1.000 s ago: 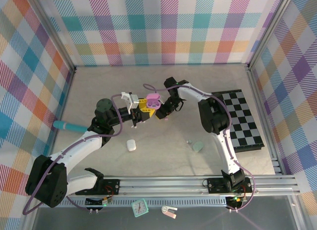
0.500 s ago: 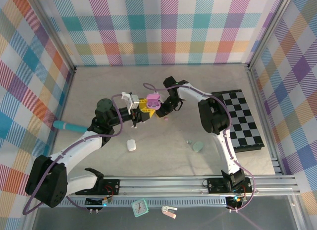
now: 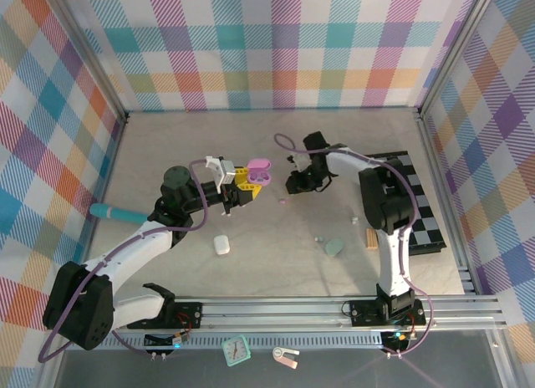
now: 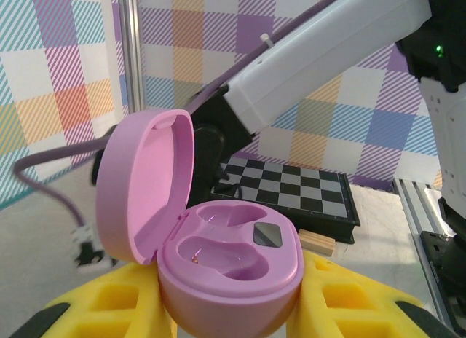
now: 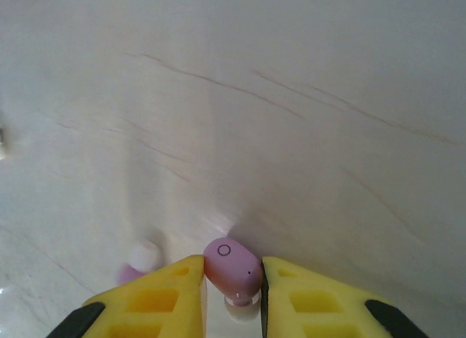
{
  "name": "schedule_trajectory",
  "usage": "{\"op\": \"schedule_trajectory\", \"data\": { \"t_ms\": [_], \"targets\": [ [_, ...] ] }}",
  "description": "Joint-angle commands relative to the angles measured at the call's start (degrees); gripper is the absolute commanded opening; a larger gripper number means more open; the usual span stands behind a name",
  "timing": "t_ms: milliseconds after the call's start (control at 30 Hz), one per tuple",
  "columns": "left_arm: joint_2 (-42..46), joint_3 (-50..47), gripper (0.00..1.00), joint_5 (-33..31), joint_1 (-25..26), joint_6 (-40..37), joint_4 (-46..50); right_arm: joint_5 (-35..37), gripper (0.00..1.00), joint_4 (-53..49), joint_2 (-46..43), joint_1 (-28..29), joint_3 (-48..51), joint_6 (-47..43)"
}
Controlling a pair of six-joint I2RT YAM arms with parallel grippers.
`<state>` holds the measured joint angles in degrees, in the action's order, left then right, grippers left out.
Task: Insert the wireless bluetooth earbuds into the charging case
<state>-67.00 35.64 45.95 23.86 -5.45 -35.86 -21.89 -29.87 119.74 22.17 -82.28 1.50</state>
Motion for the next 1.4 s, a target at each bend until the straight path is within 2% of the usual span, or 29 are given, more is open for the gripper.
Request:
{"op": "schedule_trajectory", "data": {
  "t_ms": [0,167,300,500,600,867,1167,1367],
  "targets": [
    [0.9,0.8,0.33,1.1,-0.4,-1.0,-0.3,2.7,0.25,4.6,-4.3,-2.1,6.0,6.8],
    [0.0,1.3,0.33,1.4,-0.4,-0.9,-0.5,2.9,0.27,6.6,-9.6,-3.0,13.4,11.2],
    [-0.6,1.7,0.33,1.6,-0.4,-0.8,-0.7,1.2,0.35,7.6,-11.3,-3.1,15.7,12.5],
    [-0.7,2.0,0.33,1.9,-0.3,-0.5,-0.7,4.1,0.46,4.7,-10.6,-3.9,13.5,8.7],
    [-0.5,1.7,0.33,1.7,-0.2,-0.6,-0.6,3.8,0.50,2.7,-9.6,-3.9,11.4,3.2],
    [0.4,1.2,0.33,1.1,0.1,-1.4,0.2,2.1,0.52,0.2,-7.8,-4.2,7.1,-0.7],
    [0.5,1.1,0.33,1.0,0.2,-1.2,-0.4,-3.9,0.53,-0.2,-3.4,-4.1,6.3,2.4],
    [0.4,0.9,0.33,1.1,0.3,-1.2,-0.6,-6.1,0.45,0.6,-4.0,-4.0,9.0,4.0]
  ]
}}
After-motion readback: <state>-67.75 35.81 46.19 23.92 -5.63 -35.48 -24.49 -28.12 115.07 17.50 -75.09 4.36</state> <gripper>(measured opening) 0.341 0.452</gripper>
